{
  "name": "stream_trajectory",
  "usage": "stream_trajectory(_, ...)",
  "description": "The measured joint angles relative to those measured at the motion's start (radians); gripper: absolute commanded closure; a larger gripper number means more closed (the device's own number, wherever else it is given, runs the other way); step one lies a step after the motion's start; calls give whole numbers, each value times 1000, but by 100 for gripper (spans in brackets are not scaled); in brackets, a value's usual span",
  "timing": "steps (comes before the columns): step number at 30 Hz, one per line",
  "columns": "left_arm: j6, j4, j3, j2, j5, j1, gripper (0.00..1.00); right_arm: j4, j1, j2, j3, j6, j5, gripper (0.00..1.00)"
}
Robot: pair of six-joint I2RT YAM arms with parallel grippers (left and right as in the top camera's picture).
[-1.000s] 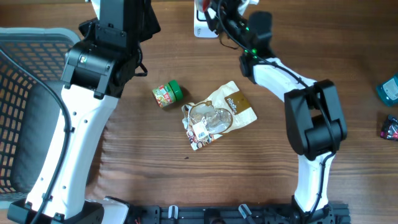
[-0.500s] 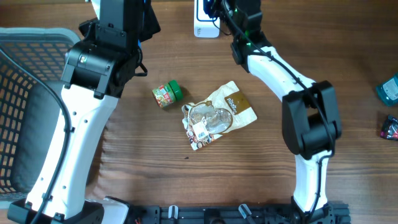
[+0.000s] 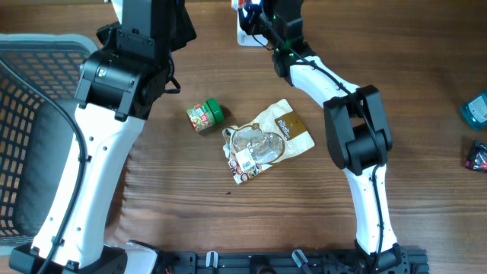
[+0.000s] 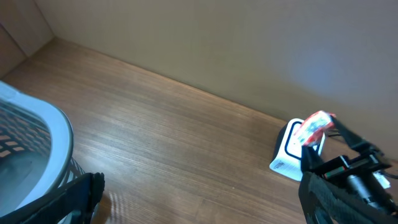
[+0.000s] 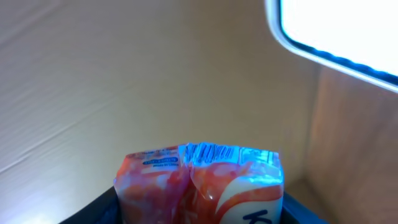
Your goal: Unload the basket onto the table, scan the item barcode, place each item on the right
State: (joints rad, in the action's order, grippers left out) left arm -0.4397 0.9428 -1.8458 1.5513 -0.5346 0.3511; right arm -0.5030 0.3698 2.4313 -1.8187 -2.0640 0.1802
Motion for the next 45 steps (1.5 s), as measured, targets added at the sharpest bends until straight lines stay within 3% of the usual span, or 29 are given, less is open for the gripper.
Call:
stream_trajectory(6,0,0,0,0,0,0,0,28,0,0,-3,-2,29,29)
stream_trajectory(24,0,0,0,0,0,0,0,117,-8,0,-7,-4,62,23)
stream_trajectory(40,0,0,0,0,0,0,0,155,-29,0,-8,-4,55,25)
stream_trajectory(45,0,0,0,0,0,0,0,11,-31,5,-9,-7,106,12)
